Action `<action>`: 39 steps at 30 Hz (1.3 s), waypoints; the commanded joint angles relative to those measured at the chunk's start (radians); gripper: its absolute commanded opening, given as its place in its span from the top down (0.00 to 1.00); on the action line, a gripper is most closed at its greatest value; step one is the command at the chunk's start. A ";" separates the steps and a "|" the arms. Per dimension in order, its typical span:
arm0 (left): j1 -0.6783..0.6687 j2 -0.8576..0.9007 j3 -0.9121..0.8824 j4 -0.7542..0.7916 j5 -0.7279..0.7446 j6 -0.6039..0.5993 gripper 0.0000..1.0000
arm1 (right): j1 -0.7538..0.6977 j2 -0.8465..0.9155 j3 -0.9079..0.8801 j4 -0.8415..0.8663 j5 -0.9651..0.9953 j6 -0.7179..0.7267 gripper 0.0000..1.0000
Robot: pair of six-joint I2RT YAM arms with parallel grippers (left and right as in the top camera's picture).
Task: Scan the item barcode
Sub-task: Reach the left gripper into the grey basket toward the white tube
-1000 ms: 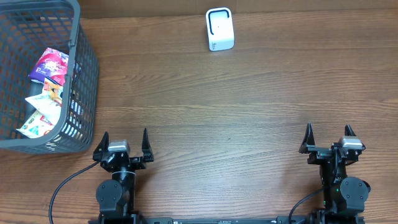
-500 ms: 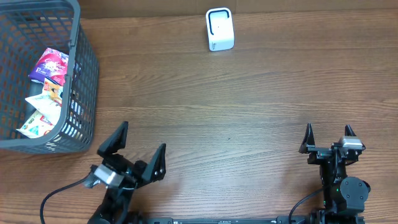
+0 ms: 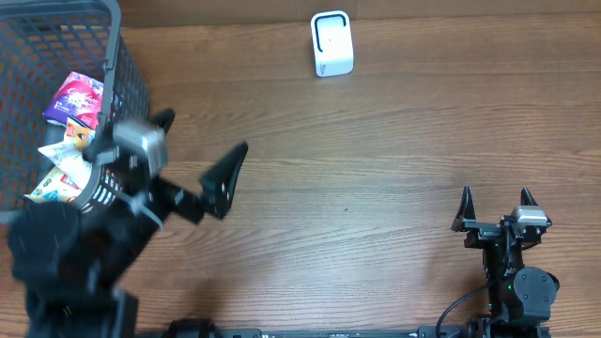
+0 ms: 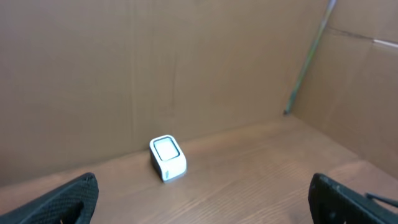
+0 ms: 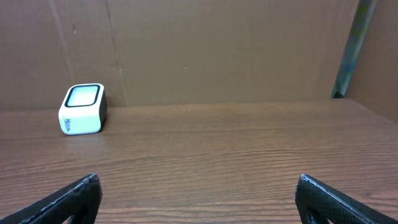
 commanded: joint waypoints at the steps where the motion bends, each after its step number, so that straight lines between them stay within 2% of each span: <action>1: 0.005 0.179 0.264 -0.180 -0.045 0.006 0.00 | 0.008 -0.006 -0.010 0.006 0.010 -0.004 0.00; 4: 0.005 0.359 0.540 -0.459 -0.196 0.024 0.00 | 0.008 -0.006 -0.010 0.006 0.010 -0.004 0.00; 7: 0.005 0.551 0.819 -0.706 -0.295 0.091 0.00 | 0.008 -0.006 -0.010 0.006 0.010 -0.004 0.00; 10: 0.035 0.708 1.041 -0.807 -0.395 0.078 0.00 | 0.008 -0.006 -0.010 0.006 0.010 -0.004 0.00; 12: 0.074 0.756 1.095 -0.796 -0.418 0.037 0.00 | 0.008 -0.006 -0.010 0.006 0.010 -0.004 0.00; 19: 0.305 0.818 1.108 -0.663 -0.425 -0.148 0.00 | 0.008 -0.006 -0.010 0.006 0.010 -0.004 0.00; 22: 0.388 0.853 1.105 -0.665 -0.424 -0.174 0.00 | 0.008 -0.006 -0.010 0.006 0.010 -0.004 0.00; 27: 0.425 0.916 1.104 -0.681 -0.454 -0.174 0.00 | 0.008 -0.006 -0.010 0.006 0.010 -0.004 0.00; 30: 0.431 0.977 1.100 -0.685 -0.676 -0.235 0.00 | 0.008 -0.006 -0.010 0.006 0.010 -0.004 0.00; 32: 0.431 1.020 1.096 -0.706 -0.766 -0.267 0.00 | 0.008 -0.006 -0.010 0.006 0.010 -0.004 0.00; 39: 0.472 1.172 1.096 -0.792 -0.778 -0.328 0.00 | 0.008 -0.006 -0.010 0.006 0.010 -0.004 0.00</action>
